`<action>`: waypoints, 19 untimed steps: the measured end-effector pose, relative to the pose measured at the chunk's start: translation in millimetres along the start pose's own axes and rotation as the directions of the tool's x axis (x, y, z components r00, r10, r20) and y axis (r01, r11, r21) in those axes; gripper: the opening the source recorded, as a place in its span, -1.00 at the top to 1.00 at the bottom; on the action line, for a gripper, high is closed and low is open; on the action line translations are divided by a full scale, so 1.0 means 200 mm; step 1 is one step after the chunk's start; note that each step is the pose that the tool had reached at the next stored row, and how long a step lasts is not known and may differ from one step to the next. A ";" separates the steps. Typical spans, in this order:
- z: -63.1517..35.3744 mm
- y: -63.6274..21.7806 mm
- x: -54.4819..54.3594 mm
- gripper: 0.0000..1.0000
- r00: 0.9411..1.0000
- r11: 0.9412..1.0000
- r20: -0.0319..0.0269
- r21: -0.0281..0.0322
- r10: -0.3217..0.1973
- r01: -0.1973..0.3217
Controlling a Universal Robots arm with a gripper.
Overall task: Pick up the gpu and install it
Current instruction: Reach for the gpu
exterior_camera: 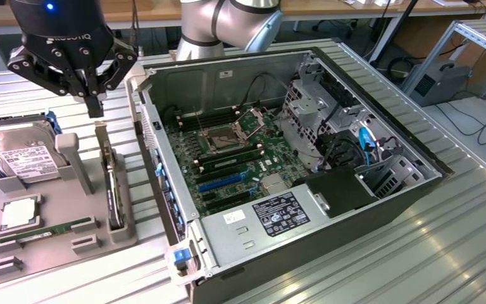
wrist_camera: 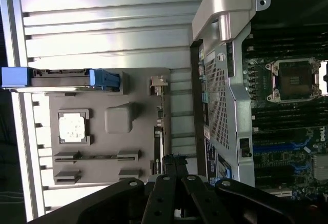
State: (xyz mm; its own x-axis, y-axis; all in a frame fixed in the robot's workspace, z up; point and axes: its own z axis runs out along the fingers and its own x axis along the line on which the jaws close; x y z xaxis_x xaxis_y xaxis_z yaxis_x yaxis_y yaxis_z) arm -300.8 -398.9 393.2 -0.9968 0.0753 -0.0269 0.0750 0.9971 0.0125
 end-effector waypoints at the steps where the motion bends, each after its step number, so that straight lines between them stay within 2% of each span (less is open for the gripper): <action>1: 0.000 0.000 0.00 0.79 1.000 1.000 0.000 0.000 0.000 0.000; 16: -0.002 -0.004 0.05 0.79 1.000 1.000 0.000 0.000 0.000 0.000; 18: -0.003 -0.007 0.09 0.79 1.000 1.000 0.000 0.001 0.000 0.000; 19: -0.003 -0.034 0.09 0.79 1.000 1.000 0.000 0.001 0.000 0.000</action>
State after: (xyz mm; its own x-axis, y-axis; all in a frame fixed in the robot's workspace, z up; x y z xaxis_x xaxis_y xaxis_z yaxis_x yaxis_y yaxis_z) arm -318.4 -404.4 393.2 -0.9968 0.0753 -0.0269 0.0750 0.9971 0.0117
